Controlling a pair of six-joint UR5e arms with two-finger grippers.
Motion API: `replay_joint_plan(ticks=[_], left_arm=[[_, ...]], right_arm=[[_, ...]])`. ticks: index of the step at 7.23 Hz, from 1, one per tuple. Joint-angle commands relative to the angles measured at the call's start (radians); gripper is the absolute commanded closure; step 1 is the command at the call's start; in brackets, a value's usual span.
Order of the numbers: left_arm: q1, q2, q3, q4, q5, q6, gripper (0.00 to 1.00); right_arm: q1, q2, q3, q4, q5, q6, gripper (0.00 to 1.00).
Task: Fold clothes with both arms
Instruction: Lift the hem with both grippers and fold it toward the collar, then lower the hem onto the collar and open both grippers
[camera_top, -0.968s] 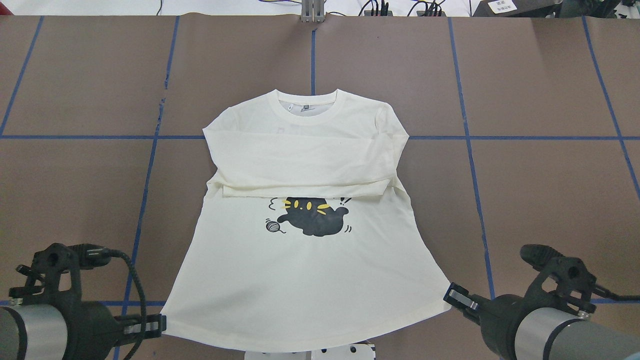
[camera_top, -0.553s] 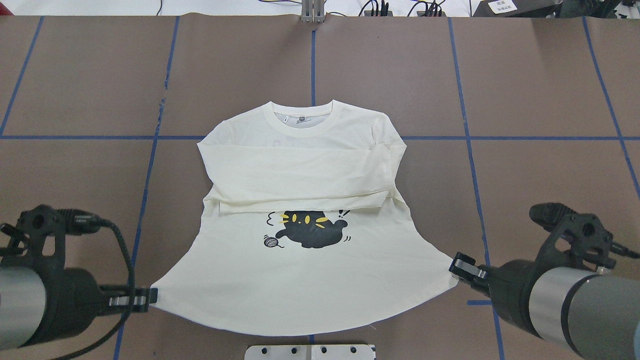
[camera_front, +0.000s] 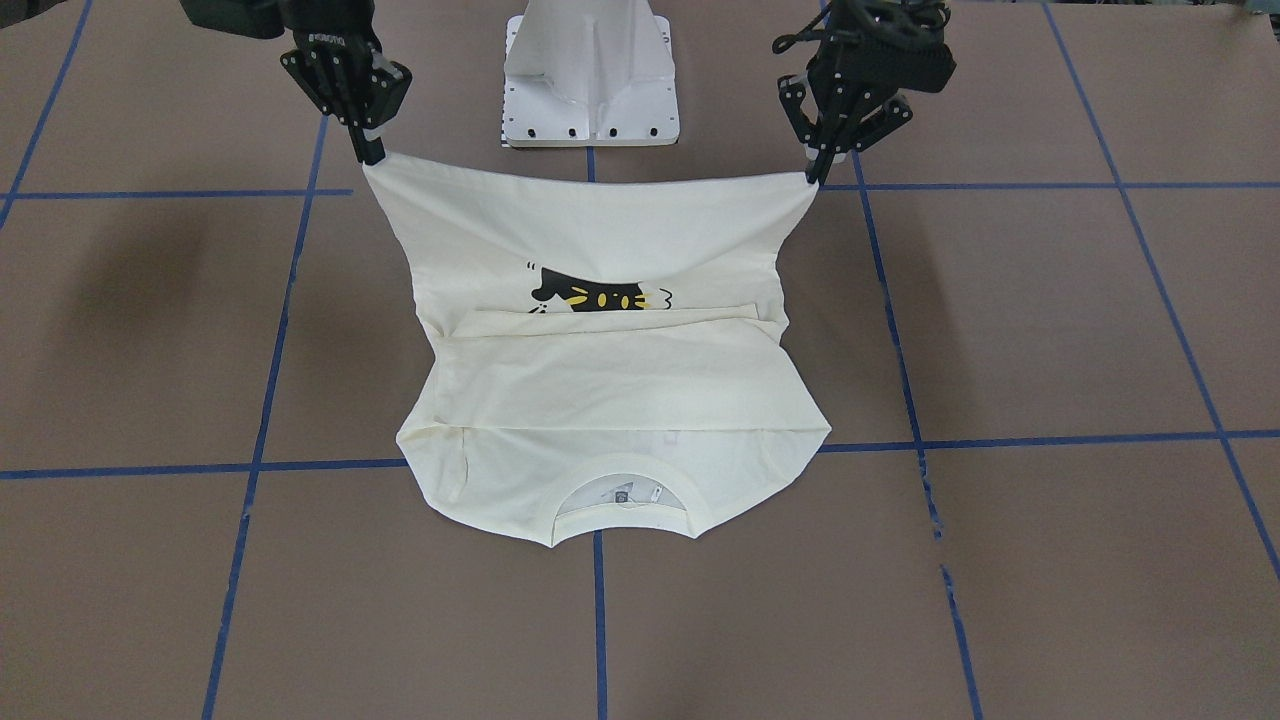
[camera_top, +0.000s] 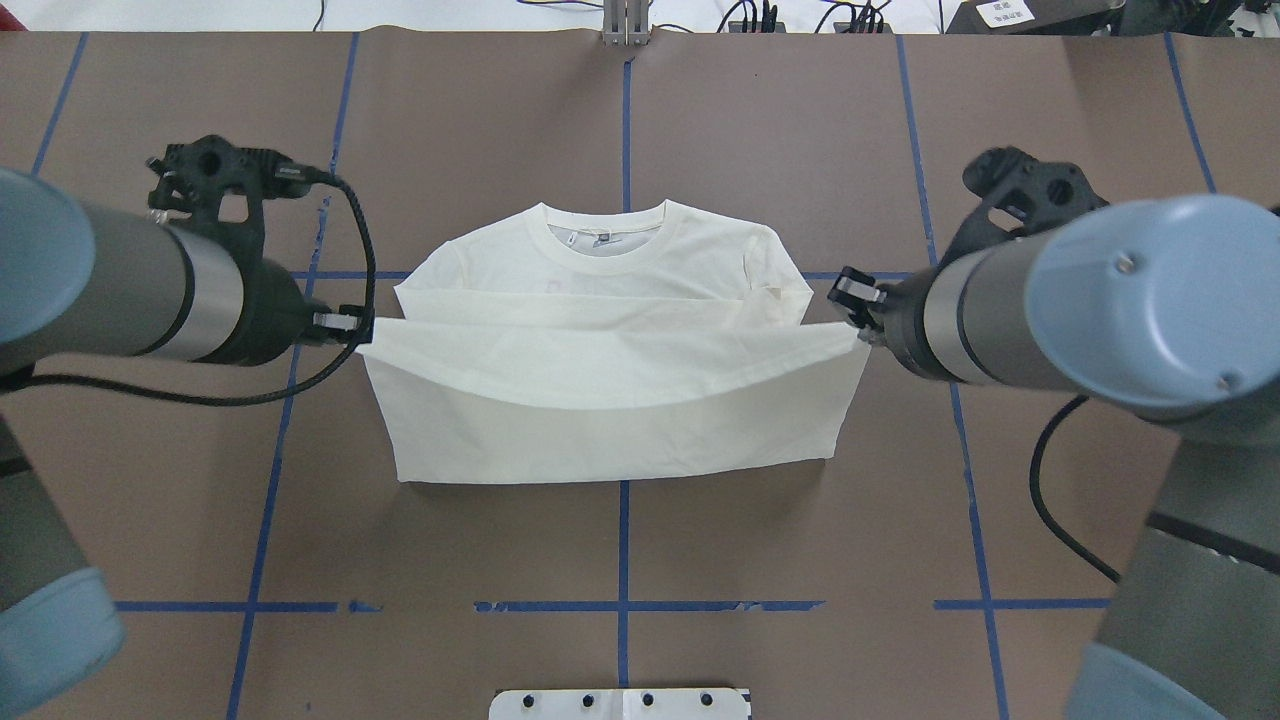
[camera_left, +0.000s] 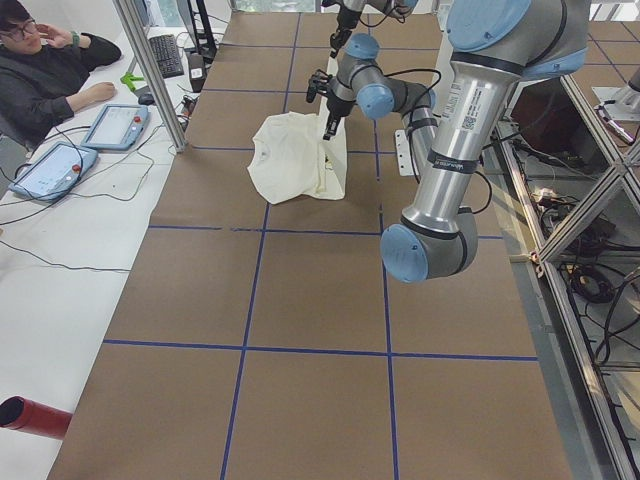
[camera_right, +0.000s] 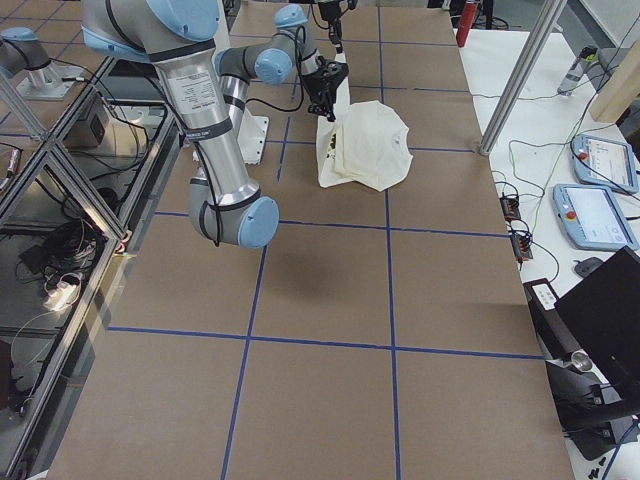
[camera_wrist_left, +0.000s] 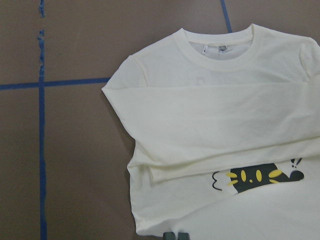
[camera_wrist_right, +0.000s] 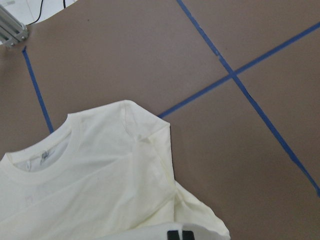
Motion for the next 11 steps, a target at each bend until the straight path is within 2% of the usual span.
replay_joint_plan(ticks=[1, 3, 4, 5, 6, 7, 9, 10, 11], left_arm=[[-0.091, -0.072, 0.176, -0.060, -0.001, 0.068, 1.00], [-0.094, -0.108, 0.392, -0.228, 0.006, 0.067, 1.00], [-0.092, -0.133, 0.518, -0.332, 0.010, 0.064, 1.00], [-0.091, -0.158, 0.656, -0.438, 0.022, 0.064, 1.00], [-0.091, -0.174, 0.747, -0.518, 0.057, 0.068, 1.00], [-0.088, -0.178, 0.793, -0.545, 0.059, 0.071, 1.00], [-0.086, -0.179, 0.800, -0.547, 0.059, 0.074, 1.00], [-0.086, -0.179, 0.800, -0.548, 0.057, 0.074, 1.00], [-0.086, -0.164, 0.797, -0.594, 0.059, 0.093, 0.01]], right_arm=[[0.124, 0.064, -0.294, 0.211, 0.024, -0.061, 1.00], [0.149, 0.155, -0.598, 0.417, 0.022, -0.083, 1.00], [0.149, 0.180, -0.712, 0.503, 0.021, -0.091, 1.00], [0.149, 0.203, -0.787, 0.551, 0.016, -0.091, 1.00], [0.148, 0.209, -0.837, 0.562, 0.013, -0.091, 1.00], [0.143, 0.208, -0.866, 0.580, 0.013, -0.092, 1.00], [0.131, 0.199, -0.873, 0.586, 0.012, -0.104, 1.00], [0.125, 0.196, -0.876, 0.586, 0.010, -0.107, 0.24], [0.113, 0.199, -0.871, 0.591, -0.026, -0.108, 0.00]])
